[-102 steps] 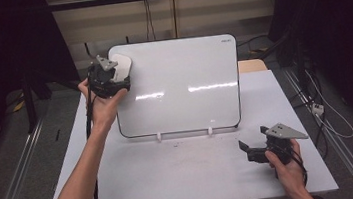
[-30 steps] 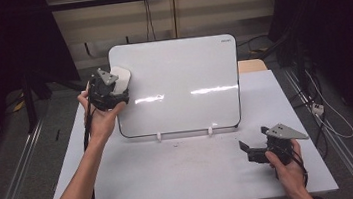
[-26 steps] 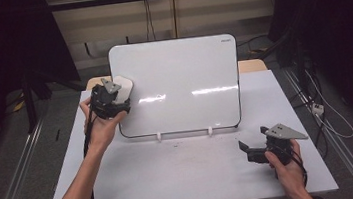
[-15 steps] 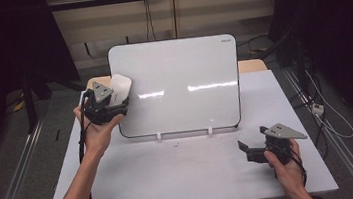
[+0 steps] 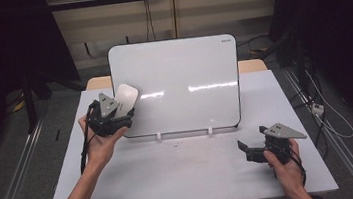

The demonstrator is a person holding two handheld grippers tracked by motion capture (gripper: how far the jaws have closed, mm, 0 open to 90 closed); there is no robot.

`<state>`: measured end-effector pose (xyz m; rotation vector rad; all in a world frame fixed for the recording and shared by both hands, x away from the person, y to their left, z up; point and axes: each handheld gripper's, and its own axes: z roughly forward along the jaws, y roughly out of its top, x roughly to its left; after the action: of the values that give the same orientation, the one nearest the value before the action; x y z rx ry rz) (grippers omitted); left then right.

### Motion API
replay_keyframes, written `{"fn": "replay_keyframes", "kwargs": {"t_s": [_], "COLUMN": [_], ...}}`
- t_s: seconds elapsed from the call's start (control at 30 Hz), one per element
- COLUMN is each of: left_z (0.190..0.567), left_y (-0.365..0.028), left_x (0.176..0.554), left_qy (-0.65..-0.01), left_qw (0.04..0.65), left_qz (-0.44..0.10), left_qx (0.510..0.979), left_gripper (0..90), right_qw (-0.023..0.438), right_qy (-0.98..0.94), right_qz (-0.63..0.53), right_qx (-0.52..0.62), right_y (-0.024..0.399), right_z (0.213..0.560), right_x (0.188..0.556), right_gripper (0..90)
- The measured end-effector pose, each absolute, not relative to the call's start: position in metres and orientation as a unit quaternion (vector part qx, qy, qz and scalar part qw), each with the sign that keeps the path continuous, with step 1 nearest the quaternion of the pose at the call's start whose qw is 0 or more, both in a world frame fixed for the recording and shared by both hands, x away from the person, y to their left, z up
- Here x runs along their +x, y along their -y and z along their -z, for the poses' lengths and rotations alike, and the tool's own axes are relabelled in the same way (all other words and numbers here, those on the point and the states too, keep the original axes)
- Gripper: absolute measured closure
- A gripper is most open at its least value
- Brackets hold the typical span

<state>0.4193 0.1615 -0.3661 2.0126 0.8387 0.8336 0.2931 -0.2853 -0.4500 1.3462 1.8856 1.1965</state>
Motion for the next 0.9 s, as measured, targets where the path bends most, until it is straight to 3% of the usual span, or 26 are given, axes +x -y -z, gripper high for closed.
{"fn": "replay_keyframes", "kwargs": {"t_s": [0.3, 0.53, 0.9], "left_z": [0.388, 0.402, 0.404], "left_y": [-0.142, -0.127, -0.129], "left_x": [0.416, 0.423, 0.423], "left_qy": [-0.306, -0.287, -0.299], "left_qw": [0.366, 0.328, 0.344], "left_qz": [-0.325, -0.359, -0.352], "left_qx": [0.817, 0.825, 0.817], "left_gripper": [31.2, 31.1, 29.9], "right_qw": [0.265, 0.262, 0.263], "right_qy": [-0.698, -0.699, -0.695], "right_qz": [-0.444, -0.446, -0.449], "right_qx": [0.496, 0.494, 0.496], "right_y": [0.287, 0.288, 0.291], "right_z": [0.450, 0.451, 0.451], "right_x": [0.293, 0.291, 0.290], "right_gripper": [4.4, 4.4, 4.5]}}
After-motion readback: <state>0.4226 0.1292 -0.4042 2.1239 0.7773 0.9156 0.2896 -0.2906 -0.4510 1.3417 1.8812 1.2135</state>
